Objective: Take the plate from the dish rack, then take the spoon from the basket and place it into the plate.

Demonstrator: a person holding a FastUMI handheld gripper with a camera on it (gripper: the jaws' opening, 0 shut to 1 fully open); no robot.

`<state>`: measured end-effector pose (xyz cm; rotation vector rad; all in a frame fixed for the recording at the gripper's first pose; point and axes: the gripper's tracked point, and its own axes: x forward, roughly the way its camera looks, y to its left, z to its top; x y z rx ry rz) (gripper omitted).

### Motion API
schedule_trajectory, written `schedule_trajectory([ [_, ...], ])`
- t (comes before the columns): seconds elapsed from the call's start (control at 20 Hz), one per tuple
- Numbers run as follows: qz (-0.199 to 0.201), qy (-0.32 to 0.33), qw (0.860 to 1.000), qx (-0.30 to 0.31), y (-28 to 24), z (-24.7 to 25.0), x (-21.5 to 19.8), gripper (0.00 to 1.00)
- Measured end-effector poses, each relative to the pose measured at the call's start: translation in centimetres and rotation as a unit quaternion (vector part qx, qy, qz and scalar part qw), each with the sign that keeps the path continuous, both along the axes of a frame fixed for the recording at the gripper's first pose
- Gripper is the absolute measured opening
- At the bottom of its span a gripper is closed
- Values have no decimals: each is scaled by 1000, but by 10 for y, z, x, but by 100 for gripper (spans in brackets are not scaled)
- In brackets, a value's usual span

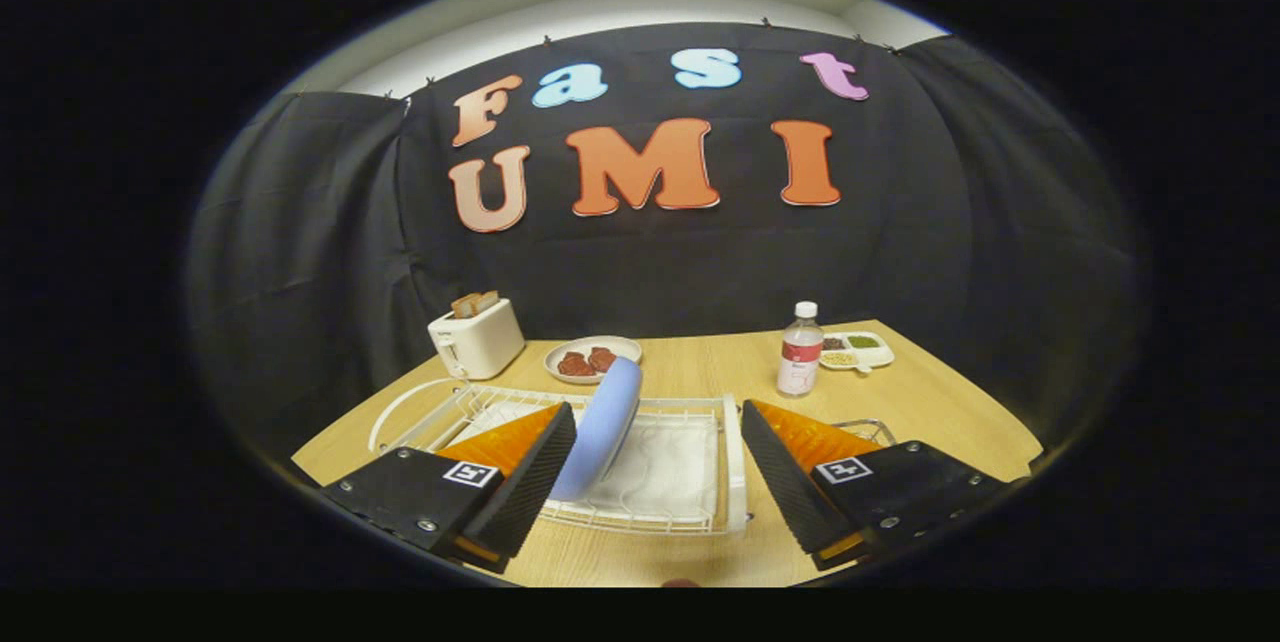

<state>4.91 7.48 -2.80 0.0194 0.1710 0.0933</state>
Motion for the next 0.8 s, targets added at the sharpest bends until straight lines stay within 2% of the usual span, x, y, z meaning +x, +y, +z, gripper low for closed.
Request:
schedule_trajectory([
  [0.1,5,19,1000,7,11,-8,9,99],
  [0.55,-18,105,993,48,30,-48,60,98],
  [0.75,-31,132,989,61,37,-61,71,84],
  [0.8,-35,138,988,63,38,-62,73,77],
])
